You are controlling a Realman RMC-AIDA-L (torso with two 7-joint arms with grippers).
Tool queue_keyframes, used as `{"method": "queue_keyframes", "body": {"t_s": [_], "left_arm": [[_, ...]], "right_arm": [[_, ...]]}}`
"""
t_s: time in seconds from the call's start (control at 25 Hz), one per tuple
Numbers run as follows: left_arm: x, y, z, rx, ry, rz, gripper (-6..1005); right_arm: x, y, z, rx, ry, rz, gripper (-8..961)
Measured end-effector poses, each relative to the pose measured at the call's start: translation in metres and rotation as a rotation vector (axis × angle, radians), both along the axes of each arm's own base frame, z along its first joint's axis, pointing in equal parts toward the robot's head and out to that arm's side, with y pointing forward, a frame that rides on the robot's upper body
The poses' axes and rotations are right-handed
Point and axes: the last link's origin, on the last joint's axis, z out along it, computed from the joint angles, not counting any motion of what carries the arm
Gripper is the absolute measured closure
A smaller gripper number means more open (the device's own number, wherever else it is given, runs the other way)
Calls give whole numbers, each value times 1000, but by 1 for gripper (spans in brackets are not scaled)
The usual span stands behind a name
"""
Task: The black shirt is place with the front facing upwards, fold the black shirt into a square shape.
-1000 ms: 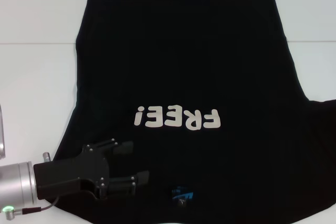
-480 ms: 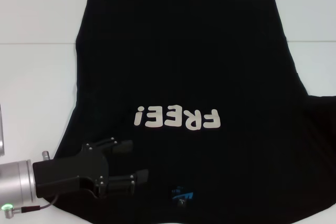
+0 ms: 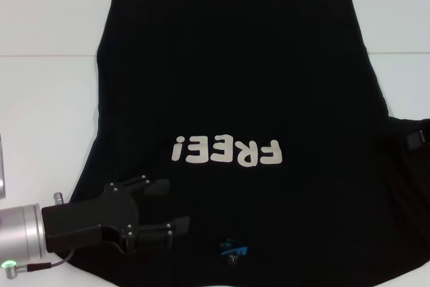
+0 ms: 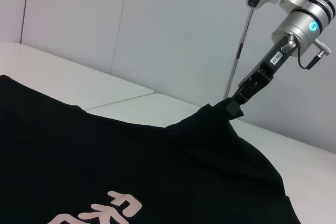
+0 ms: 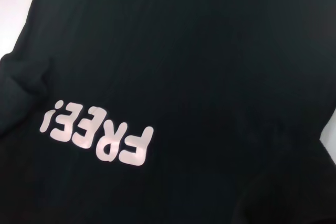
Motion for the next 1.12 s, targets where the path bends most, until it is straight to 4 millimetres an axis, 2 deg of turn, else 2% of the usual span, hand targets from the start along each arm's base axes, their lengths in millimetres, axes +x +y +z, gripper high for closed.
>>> {"method": "queue_keyframes", "body": {"t_s": [0.44, 0.68, 0.92, 1.12], "left_arm": [[-1, 1, 0, 5, 6, 5, 145], [-1, 1, 0, 5, 6, 6, 144], [-1, 0, -1, 2, 3, 9, 144], [-1, 0, -1, 2, -1, 16, 144]], "right_arm": [[-10, 6, -11, -18, 25, -3, 869], [-15, 7, -20, -38, 181, -11, 856], [-6, 7, -21, -18, 300, -35, 842], [-2, 4, -24, -17, 342, -13, 604]]}}
